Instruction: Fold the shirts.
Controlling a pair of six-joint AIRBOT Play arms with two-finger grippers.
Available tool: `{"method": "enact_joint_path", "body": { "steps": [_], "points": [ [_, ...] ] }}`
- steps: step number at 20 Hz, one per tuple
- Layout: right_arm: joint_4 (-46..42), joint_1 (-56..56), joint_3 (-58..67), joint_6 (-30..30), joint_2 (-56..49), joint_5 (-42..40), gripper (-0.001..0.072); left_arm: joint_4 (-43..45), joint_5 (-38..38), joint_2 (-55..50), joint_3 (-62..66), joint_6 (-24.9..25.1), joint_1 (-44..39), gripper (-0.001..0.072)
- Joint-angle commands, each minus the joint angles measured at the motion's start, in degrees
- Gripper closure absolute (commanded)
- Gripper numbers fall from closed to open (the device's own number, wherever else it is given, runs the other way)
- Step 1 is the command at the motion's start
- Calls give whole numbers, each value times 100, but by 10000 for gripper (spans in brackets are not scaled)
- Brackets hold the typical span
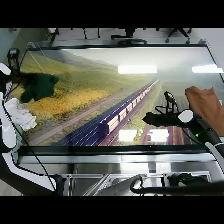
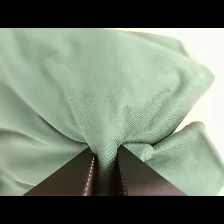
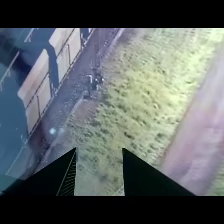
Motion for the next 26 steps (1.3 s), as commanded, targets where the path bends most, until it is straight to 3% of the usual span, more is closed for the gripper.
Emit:
{"method": "enact_joint_path", "body": {
  "steps": [1,5,9,10,11,12,14,18,20,23,26],
  "points": [
    [-109,-9,227,-136,109,201,387,-1270,-925,743,538,17,-743,690],
    [-774,-11,621,-275,269,868,386,-1349,-1554,1117,162,-107,-1908,689],
    [-1003,-9,636,-249,332,1263,382,-1342,-1051,1154,-1176,-157,-3132,683],
    [-1005,-9,636,-249,330,1327,381,-1342,-824,1154,-1495,-155,-3366,633],
    [-1005,-9,636,-247,328,1331,351,-1335,-586,1154,-1777,-162,-3560,273],
    [-1014,-11,636,-212,328,1329,262,-1338,-376,1154,-1993,-232,-3681,87],
    [-1008,-11,640,-136,328,1311,245,-1327,-503,1156,-2100,-350,-3661,97],
    [-852,-501,730,20,205,1333,245,-1325,-2131,1239,-1919,-772,-3047,96],
    [-664,-791,798,-271,22,1379,245,-1346,-2455,1547,-2540,-960,-2785,97],
    [-291,-940,817,-798,-442,1370,246,-1368,-1976,2275,-4162,-1058,-2728,96],
    [334,-935,820,-1257,-1147,1226,246,-2011,-623,2839,-5888,-1075,-3117,96]
  ]
}}
